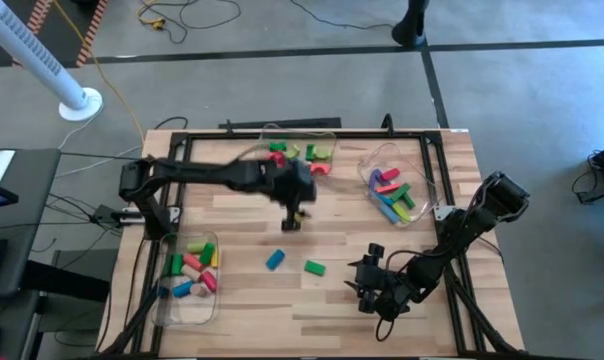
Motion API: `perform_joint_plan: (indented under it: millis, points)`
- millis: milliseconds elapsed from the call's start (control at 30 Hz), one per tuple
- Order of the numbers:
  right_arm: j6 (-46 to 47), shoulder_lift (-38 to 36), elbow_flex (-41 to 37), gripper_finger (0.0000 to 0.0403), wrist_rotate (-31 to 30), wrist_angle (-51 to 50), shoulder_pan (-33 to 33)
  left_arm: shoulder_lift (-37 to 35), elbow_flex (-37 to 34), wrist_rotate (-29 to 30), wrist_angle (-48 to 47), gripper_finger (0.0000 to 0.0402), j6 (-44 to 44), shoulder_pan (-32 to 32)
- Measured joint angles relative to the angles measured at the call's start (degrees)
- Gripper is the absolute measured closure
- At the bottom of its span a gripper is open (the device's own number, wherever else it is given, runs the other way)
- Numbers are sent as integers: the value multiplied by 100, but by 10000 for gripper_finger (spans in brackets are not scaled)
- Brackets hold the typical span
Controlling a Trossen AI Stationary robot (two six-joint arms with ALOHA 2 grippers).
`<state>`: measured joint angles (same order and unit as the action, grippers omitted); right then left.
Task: Sort blocks by size
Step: Put the green rectangular block into the right transparent bin
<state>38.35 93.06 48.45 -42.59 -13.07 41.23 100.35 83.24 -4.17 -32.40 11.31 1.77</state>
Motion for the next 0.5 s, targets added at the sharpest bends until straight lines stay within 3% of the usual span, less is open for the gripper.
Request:
perform_joint_plan:
  millis: [233,500]
  points:
    - [-28,0,0,148,0,30,0,186,-183,397,499,189,243,-961]
    - [-22,0,0,148,2,86,2,557,-713,440,1229,189,20,-1227]
